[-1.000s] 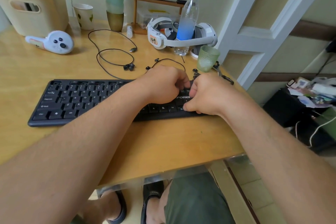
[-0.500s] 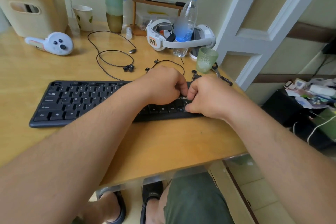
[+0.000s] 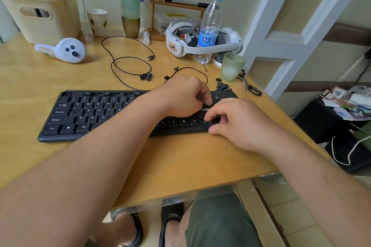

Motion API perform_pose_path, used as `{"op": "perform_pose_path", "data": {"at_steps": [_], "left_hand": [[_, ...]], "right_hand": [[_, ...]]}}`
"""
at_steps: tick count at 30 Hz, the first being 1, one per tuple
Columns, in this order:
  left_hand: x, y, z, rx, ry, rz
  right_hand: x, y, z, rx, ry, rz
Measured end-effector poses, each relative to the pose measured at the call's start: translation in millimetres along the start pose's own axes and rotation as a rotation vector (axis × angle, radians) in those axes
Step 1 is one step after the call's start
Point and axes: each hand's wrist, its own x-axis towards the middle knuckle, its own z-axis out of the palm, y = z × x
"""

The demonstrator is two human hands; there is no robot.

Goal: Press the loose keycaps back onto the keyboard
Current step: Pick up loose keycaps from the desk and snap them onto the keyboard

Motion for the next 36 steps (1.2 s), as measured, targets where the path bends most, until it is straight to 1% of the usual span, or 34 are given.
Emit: {"op": "perform_pose_path", "data": {"at_steps": [3,12,15,18,20,22,24,26,29,32,36], "left_hand": [[0,0,0,-0.006,-0.002,0.001],[1,-1,3,0.001,-0.014,-0.005],[1,-1,3,0.002,-0.01,-0.004],[1,-1,4,0.007,-0.01,0.0],[1,-1,4,0.013,-0.006,0.008],[1,-1,4,0.026,0.001,0.016],[1,-1,4,0.03,0.005,0.018],[1,-2,3,0.027,0.008,0.015],[1,-2,2,0.018,-0.002,0.006],[2,0,2,0.026,-0.003,0.014],[0,3,2,0.052,-0.014,0.021]], "right_hand": [[-1,5,0,-0.032,-0.016,-0.037],[-3,6,4,-0.036,0.056,-0.111],[-1,-1,9,-0.043,0.084,-0.089],[3,-2,8,0.015,0.096,-0.012],[4,-1,6,0.053,0.098,0.005],[5,-1,4,0.033,0.084,-0.064],[5,2,-1,-0.042,0.083,-0.18],[6,11,-12,-0.062,0.097,-0.231],[8,34,-27,-0.016,0.122,-0.188],[8,51,-30,0.101,0.087,-0.096],[8,51,-21,0.103,0.052,-0.136]]}}
